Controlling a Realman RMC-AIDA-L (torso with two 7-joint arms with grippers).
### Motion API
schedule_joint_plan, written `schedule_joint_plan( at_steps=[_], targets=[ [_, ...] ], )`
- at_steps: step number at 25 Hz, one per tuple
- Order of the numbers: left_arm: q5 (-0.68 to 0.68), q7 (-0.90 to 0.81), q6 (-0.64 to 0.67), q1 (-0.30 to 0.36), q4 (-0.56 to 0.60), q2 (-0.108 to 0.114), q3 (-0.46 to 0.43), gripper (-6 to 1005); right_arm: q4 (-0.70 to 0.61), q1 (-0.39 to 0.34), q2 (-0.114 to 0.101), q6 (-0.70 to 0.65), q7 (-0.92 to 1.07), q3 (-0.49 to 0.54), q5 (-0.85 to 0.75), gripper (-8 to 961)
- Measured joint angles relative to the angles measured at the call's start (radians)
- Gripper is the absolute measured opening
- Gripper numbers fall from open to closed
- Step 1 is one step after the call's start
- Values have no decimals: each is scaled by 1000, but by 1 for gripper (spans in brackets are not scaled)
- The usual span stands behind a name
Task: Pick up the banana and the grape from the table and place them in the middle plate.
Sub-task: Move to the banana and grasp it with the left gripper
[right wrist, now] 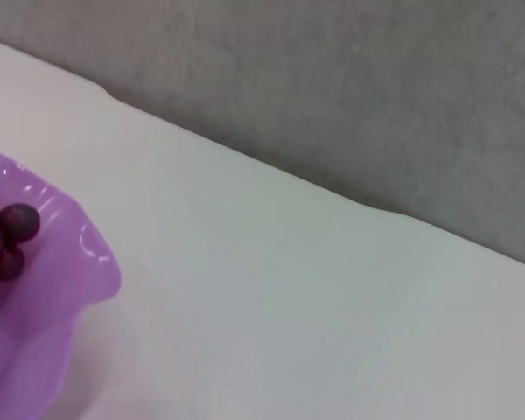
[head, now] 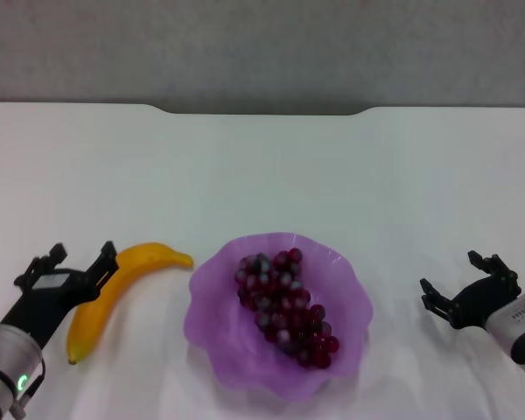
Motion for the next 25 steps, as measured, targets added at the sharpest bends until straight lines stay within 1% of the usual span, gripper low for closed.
schedule_joint_plan(
  at_steps=[2,5,8,9,12,13,14,15,16,18,19,20,21,22,23,25],
  targets=[
    [74,-29,-18,21,-80,38,-14,826,-1,0,1,1,0,0,0,891],
    [156,-37,-94,33,-168,73,-49,826,-1,0,1,2,2,0,1,891],
    [272,-32,-247,41,-256,87,-128,827,-1,-2,0,2,4,1,1,891],
    [325,-31,-324,50,-307,90,-166,827,-1,-2,0,2,4,1,1,891],
    [427,-9,-505,81,-435,93,-238,827,-1,-2,0,3,4,1,1,891],
    [454,23,-586,96,-494,89,-270,827,-1,-3,0,3,4,1,1,891],
    [465,76,-667,108,-542,78,-303,827,-1,-3,0,3,4,1,1,891],
    [466,135,-750,116,-585,61,-341,827,-2,-3,0,3,4,0,1,891],
    [464,189,-820,119,-613,42,-376,828,-2,-3,0,3,4,0,1,891],
    [460,307,-962,121,-659,-4,-461,828,-3,-2,0,3,4,-1,1,891],
    [447,386,-1060,117,-682,-31,-512,828,-3,0,0,3,4,-3,1,891],
    [424,431,-1116,110,-691,-41,-537,828,-2,2,0,3,5,-5,1,891],
    [391,473,-1169,98,-700,-44,-556,828,-1,4,1,2,5,-6,1,891],
    [320,529,-1221,79,-702,-39,-568,828,1,5,1,2,5,-7,1,891],
    [320,529,-1221,79,-702,-39,-568,828,0,5,1,2,6,-7,1,891],
    [281,586,-1259,69,-702,-40,-593,828,0,5,1,2,6,-7,1,891]
  ],
)
